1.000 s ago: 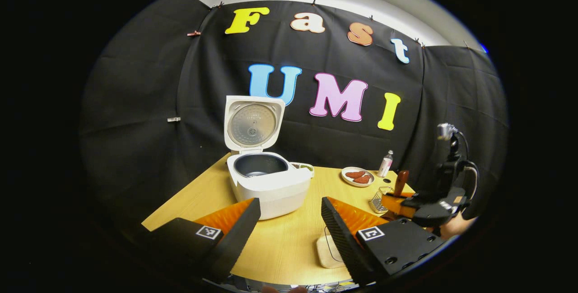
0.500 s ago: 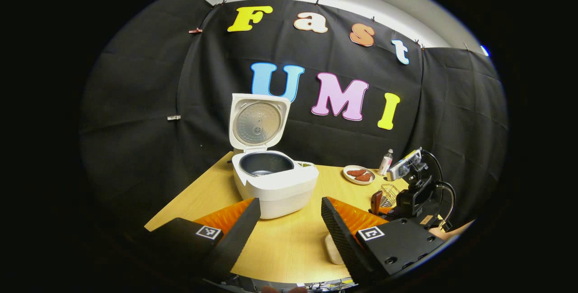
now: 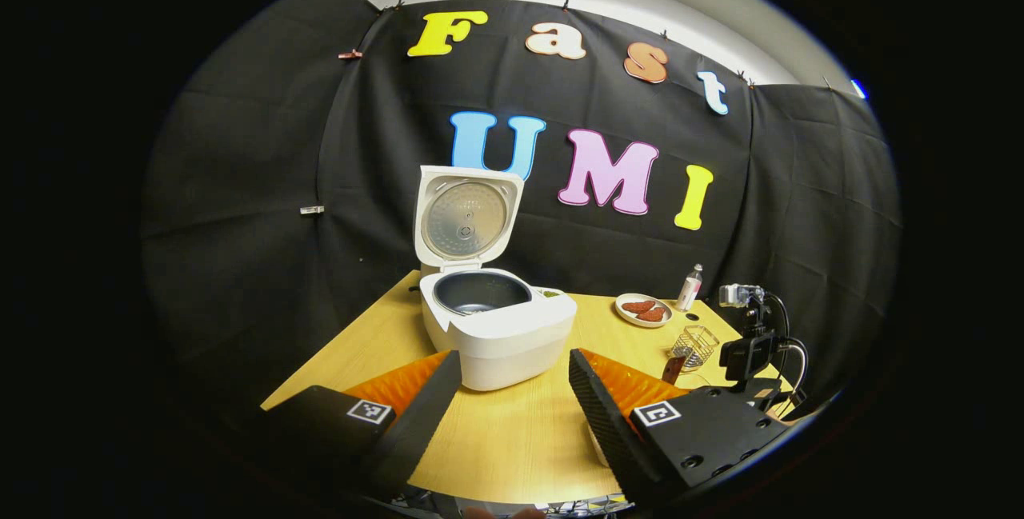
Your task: Close the left gripper, press the button to open the rice cooker; take a wooden spoon from the chopstick holder with the right hand, scoop a spoonful of rice and pour it into the rice cooker, then put the wooden spoon back into the chopstick holder.
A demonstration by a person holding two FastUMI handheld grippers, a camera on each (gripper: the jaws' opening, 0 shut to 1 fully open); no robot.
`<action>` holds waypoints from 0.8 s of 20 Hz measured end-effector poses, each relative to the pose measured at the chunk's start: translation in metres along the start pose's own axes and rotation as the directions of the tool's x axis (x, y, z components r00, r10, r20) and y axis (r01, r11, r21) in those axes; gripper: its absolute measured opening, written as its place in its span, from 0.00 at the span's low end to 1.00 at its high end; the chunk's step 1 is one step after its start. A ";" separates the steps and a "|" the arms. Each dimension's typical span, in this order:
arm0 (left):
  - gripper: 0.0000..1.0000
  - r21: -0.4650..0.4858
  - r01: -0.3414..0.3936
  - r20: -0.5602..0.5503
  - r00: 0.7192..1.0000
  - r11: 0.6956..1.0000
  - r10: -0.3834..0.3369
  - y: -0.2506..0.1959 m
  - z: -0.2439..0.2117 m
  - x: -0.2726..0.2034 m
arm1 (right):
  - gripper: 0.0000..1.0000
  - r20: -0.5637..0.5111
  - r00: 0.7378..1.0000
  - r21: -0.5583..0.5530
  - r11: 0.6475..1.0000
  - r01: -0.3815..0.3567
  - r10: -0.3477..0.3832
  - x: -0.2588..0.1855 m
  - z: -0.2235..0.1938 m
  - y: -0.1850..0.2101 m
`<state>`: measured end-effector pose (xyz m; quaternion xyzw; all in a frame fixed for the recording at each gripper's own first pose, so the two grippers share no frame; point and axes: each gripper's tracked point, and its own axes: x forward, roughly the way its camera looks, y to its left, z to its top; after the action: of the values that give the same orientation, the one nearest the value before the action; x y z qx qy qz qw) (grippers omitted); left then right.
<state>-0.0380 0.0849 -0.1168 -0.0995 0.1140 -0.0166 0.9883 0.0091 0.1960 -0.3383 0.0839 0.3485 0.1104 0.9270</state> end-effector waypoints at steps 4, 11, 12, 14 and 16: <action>0.94 -0.005 0.003 -0.002 1.000 1.000 -0.003 -0.003 -0.001 -0.001 | 0.06 0.010 0.999 0.218 0.975 -0.048 0.047 -0.005 0.001 -0.009; 0.94 0.002 0.021 0.002 1.000 1.000 -0.021 -0.013 -0.001 -0.001 | 0.06 0.111 0.989 0.436 0.890 -0.133 0.093 -0.027 0.025 -0.037; 0.94 0.001 0.024 0.001 1.000 1.000 -0.024 -0.014 0.000 -0.002 | 0.06 0.126 0.987 0.463 0.874 -0.148 0.101 -0.029 0.031 -0.040; 0.94 0.000 0.031 -0.006 0.999 1.000 -0.031 -0.017 -0.003 -0.001 | 0.06 0.158 0.981 0.522 0.834 -0.178 0.111 -0.033 0.041 -0.045; 0.94 0.003 0.036 -0.009 0.999 0.999 -0.036 -0.018 -0.005 -0.001 | 0.06 0.187 0.975 0.582 0.786 -0.208 0.119 -0.038 0.051 -0.051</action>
<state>-0.0398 0.0661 -0.1173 -0.0999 0.1164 -0.0352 0.9875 0.0222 0.1332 -0.2879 0.4095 0.2908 0.0684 0.8620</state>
